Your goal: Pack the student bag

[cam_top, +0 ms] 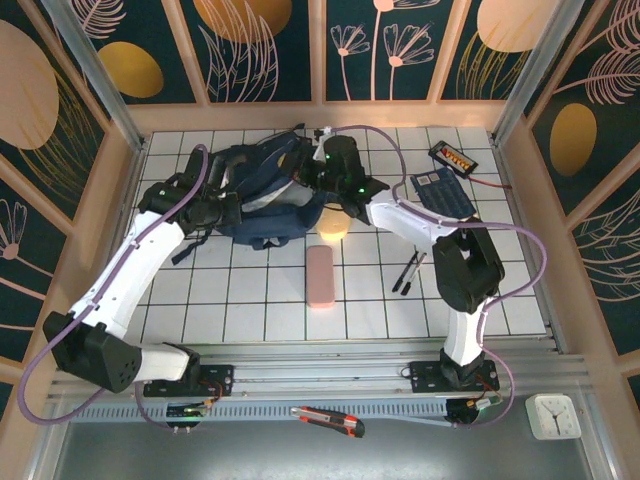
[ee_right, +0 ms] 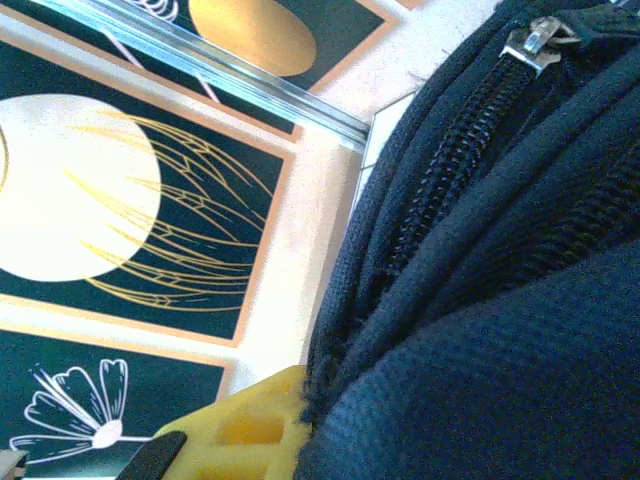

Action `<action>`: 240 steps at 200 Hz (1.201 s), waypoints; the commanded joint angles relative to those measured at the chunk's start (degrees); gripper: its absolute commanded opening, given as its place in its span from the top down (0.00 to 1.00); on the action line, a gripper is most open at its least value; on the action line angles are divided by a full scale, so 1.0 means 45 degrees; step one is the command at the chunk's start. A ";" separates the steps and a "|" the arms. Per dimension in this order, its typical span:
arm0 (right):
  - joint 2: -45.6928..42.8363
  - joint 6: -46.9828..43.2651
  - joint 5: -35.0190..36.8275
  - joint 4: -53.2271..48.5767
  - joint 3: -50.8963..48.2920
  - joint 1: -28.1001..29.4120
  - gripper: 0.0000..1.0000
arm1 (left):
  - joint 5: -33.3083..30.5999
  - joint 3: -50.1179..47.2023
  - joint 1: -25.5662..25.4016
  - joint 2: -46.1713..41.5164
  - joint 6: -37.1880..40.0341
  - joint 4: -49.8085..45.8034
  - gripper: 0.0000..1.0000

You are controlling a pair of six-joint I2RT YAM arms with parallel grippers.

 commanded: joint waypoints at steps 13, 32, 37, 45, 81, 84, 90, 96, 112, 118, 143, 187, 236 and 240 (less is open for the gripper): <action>-0.1260 -0.0509 -0.1323 0.2772 -0.0100 -0.0893 1.00 | -0.0987 -0.0472 0.0634 0.0053 0.0612 -0.0536 1.00; -0.1133 -0.0055 -0.2444 0.3183 0.0021 -0.1230 1.00 | -0.1008 -0.1126 0.0966 0.0053 0.0908 -0.0197 1.00; -0.1134 0.0053 -0.2616 0.3279 0.0023 -0.1288 1.00 | -0.0998 -0.1361 0.1073 0.0052 0.1004 -0.0053 1.00; -0.1129 0.0245 -0.3029 0.3374 0.0129 -0.1401 1.00 | -0.0957 -0.1731 0.1267 -0.0001 0.1088 0.0223 1.00; -0.1104 0.0904 -0.3443 0.3762 0.0267 -0.1403 1.00 | 0.0982 -0.2938 0.1460 -0.0643 0.0976 0.2691 1.00; -0.1094 0.0972 -0.3442 0.3844 0.0249 -0.1388 1.00 | 0.1265 -0.3042 0.1466 -0.0741 0.0928 0.2948 1.00; -0.1090 0.1093 -0.3415 0.3966 0.0229 -0.1337 1.00 | 0.1783 -0.3213 0.1461 -0.1011 0.0724 0.3417 0.94; -0.1038 0.1218 -0.3370 0.4015 0.0264 -0.1272 1.00 | 0.2273 -0.3447 0.1450 -0.1320 0.0537 0.4029 0.70; -0.0890 0.1413 -0.3286 0.3991 0.0515 -0.1064 1.00 | 0.3121 -0.3972 0.1223 -0.2244 0.0240 0.5674 0.34; -0.0816 0.1445 -0.3268 0.3987 0.0669 -0.0967 1.00 | 0.3080 -0.4015 0.1009 -0.2492 0.0339 0.6069 0.29; -0.0468 0.1658 -0.3227 0.3774 0.1385 -0.0649 1.00 | 0.2336 -0.3796 -0.0021 -0.2717 0.1293 0.6862 0.17; -0.0138 0.1801 -0.3032 0.3356 0.2121 -0.0313 1.00 | 0.2191 -0.3252 -0.0577 -0.1677 0.1348 0.6967 0.17; -0.0175 0.1371 -0.2568 0.2569 0.2310 -0.0234 1.00 | 0.1614 -0.2151 -0.0578 -0.1404 0.0763 0.4635 0.22; -0.0157 0.1323 -0.2548 0.2531 0.2333 -0.0213 1.00 | 0.1664 -0.1966 -0.0578 -0.1359 0.0643 0.4313 0.23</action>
